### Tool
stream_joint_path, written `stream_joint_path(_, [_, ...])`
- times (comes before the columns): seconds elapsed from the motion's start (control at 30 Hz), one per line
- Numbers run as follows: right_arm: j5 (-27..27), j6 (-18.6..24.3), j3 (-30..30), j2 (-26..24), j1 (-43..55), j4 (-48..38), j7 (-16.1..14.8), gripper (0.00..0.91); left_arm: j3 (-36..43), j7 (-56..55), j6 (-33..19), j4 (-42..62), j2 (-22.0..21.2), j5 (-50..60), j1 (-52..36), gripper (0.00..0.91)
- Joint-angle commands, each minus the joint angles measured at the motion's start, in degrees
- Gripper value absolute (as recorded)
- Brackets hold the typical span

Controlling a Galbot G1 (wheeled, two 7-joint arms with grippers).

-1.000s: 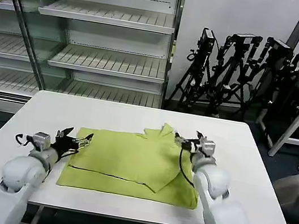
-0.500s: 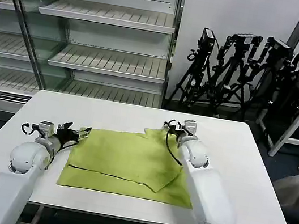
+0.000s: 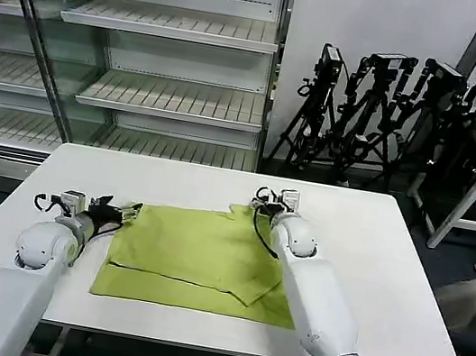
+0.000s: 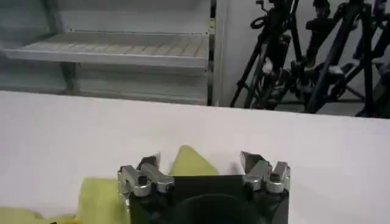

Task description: Fold and organize the clothes.

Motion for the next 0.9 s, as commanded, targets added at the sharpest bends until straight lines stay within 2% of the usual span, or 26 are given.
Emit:
stream_joint_path(0.03, [0.6, -0.1, 0.4, 1.1, 1.0, -3.1, -0.4, 0.000, 0.1, 0.7, 0.0, 0.8, 0.1, 0.0, -0.2, 0.020])
stream_joint_path(0.67, [1.1, 0.2, 0.3, 0.5, 0.6, -1.9, -1.5, 0.000, 1.0, 1.2, -0.1, 1.7, -1.5, 0.2, -1.0, 0.020])
stream_joint_path(0.9, [1.3, 1.1, -0.1, -1.1, -0.3, 2.3, -1.9, 0.000, 1.0, 0.0, -0.1, -1.8, -0.7, -2.2, -0.4, 0.020])
